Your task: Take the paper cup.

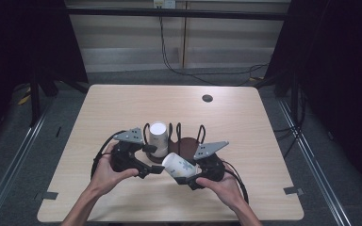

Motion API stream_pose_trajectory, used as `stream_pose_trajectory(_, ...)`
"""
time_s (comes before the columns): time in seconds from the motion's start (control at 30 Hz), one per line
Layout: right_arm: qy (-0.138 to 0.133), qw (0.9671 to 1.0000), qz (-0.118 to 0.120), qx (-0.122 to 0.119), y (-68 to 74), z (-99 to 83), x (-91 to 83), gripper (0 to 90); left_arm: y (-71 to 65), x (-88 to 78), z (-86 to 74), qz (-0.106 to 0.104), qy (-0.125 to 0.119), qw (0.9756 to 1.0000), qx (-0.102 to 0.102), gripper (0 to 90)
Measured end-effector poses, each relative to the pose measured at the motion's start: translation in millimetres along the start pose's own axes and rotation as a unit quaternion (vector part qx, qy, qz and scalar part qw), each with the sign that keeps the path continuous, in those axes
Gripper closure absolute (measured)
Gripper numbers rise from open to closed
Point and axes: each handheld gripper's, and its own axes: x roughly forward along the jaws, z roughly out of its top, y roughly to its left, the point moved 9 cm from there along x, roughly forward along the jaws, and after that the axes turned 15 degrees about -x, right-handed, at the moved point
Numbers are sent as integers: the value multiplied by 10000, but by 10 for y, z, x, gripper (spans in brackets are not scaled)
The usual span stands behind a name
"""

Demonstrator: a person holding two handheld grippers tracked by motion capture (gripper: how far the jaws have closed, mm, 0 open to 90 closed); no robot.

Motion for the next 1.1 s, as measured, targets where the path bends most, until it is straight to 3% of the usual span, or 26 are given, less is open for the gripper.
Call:
stream_pose_trajectory(0.13,107,9999,39,-110,-11,-30,-23,314,-8,-8,-15,-70,47,10000,1,188)
stream_pose_trajectory(0.23,190,9997,36,-175,-19,-45,-31,317,25,-11,-33,68,117,9999,5,208)
stream_pose_trajectory(0.43,359,9989,169,-244,11,-45,-51,319,14,19,-67,31,266,9996,103,208)
stream_pose_trajectory(0.5,336,9988,243,-248,22,-16,-49,319,26,7,-63,229,355,9989,212,210)
stream_pose_trajectory(0.53,381,9986,255,-261,26,-10,-47,319,-2,-10,-44,156,279,9993,179,209)
stream_pose_trajectory(0.73,722,9956,363,-481,34,1,-22,322,-43,-30,-39,101,307,9991,260,218)
stream_pose_trajectory(0.83,995,9922,416,-626,27,16,-19,318,-45,-10,-52,29,338,9992,215,214)
stream_pose_trajectory(1.0,1111,9901,529,-671,32,53,-34,317,-45,-6,-76,73,380,9990,221,213)
stream_pose_trajectory(1.1,1338,9864,553,-776,31,14,-19,317,-60,7,-88,34,419,9988,239,209)
